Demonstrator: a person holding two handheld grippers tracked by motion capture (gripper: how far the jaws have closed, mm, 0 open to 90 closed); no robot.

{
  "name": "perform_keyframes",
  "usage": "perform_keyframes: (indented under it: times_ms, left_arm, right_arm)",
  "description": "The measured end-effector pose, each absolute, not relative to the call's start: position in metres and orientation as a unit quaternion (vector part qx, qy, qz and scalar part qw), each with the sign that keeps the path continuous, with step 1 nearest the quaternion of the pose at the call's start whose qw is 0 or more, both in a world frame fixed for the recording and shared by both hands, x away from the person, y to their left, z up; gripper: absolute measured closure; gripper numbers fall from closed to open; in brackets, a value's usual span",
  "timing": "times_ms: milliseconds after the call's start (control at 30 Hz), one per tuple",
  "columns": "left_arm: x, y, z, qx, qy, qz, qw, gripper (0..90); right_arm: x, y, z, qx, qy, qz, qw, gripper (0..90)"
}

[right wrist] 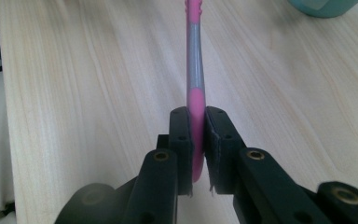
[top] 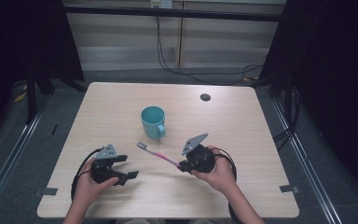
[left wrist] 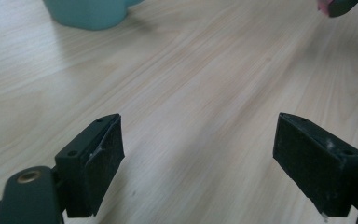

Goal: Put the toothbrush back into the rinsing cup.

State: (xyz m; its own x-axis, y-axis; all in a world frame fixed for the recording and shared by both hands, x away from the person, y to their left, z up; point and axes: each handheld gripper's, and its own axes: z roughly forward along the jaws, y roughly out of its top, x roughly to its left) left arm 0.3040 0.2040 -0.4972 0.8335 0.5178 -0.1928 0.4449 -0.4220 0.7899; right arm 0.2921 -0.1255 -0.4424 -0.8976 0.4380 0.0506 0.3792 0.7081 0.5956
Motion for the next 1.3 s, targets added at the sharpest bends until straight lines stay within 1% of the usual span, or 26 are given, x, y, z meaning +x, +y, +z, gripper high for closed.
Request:
perform_keyframes:
  times_ms: [167,300,533,667,900,1300]
  left_arm:
    - [0.305,0.196,-0.494,0.829,0.285,0.028,0.48,16.1]
    - [0.306,0.191,-0.489,0.826,0.284,0.025,0.486,16.2]
    - [0.309,0.183,-0.481,0.826,0.281,0.02,0.488,16.9]
    - [0.311,0.174,-0.475,0.829,0.274,0.019,0.487,20.0]
    - [0.314,0.166,-0.468,0.825,0.276,0.011,0.493,20.0]
    - [0.32,0.159,-0.459,0.818,0.284,-0.002,0.501,22.5]
  right_arm:
    - [0.291,-0.131,-0.442,0.231,0.917,0.322,0.049,82.1]
    - [0.291,-0.134,-0.443,0.232,0.913,0.331,0.053,82.1]
    - [0.291,-0.139,-0.443,0.24,0.907,0.342,0.057,82.1]
    - [0.289,-0.141,-0.443,0.243,0.902,0.351,0.059,82.1]
    - [0.288,-0.143,-0.443,0.246,0.898,0.359,0.062,82.1]
    - [0.286,-0.147,-0.446,0.248,0.894,0.368,0.065,82.1]
